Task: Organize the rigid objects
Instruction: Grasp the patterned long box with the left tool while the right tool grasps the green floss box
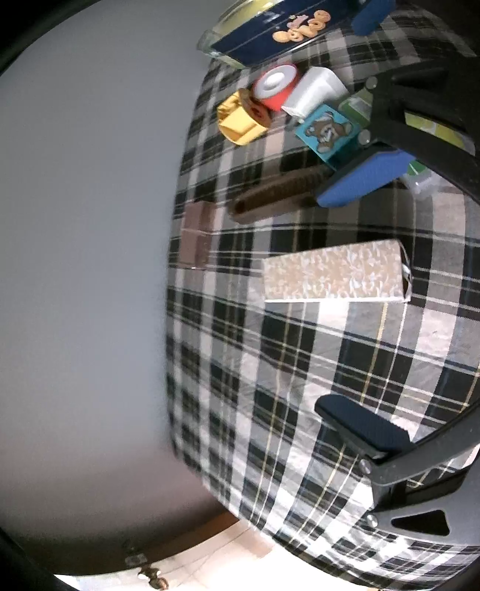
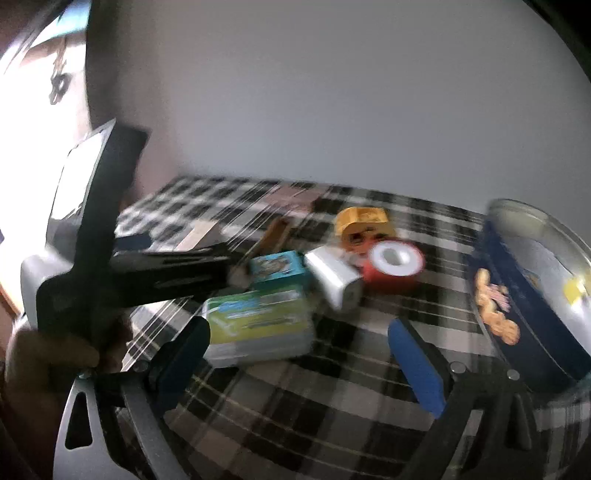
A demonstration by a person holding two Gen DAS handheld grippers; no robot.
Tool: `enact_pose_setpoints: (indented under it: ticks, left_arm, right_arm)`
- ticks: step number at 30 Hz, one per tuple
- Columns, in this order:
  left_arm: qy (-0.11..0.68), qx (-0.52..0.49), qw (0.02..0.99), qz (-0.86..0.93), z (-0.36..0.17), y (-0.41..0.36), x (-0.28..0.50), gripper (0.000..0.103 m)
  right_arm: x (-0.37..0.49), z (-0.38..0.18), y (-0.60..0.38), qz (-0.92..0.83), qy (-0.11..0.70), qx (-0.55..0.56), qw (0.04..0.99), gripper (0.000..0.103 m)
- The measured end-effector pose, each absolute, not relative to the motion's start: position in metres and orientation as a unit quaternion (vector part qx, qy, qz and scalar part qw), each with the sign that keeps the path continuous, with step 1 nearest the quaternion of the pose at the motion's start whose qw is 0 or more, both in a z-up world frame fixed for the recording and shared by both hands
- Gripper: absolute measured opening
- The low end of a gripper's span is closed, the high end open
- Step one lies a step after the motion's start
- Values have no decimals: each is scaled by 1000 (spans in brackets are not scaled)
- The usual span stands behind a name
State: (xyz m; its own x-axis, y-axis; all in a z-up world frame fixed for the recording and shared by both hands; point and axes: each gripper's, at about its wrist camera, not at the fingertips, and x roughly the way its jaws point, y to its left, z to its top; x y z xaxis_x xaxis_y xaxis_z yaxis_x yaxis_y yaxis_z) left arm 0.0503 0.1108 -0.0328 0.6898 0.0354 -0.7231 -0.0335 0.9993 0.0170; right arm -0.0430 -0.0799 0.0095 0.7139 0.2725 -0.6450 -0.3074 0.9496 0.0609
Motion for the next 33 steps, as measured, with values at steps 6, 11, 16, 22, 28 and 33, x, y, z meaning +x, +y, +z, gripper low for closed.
enact_pose_setpoints:
  ticks: [6, 11, 16, 22, 28, 33]
  left_arm:
    - [431, -1, 902, 24, -45, 119, 65, 102]
    - [451, -8, 892, 38, -52, 130, 73, 102]
    - [454, -28, 890, 36, -53, 138, 74, 100]
    - [435, -28, 900, 20, -47, 138, 66, 57]
    - [426, -52, 903, 2, -45, 146, 63, 24]
    - [380, -86, 921, 3, -33, 151, 52, 24]
  right_arm:
    - [-21, -7, -50, 177, 393, -69, 900, 99]
    - [-3, -18, -38, 168, 420, -91, 887, 99]
    - [9, -27, -34, 170, 439, -96, 877, 99]
    - [14, -28, -41, 174, 443, -76, 876, 89]
    - [5, -25, -46, 182, 436, -67, 879, 83]
    - [-7, -13, -62, 215, 408, -31, 886, 83]
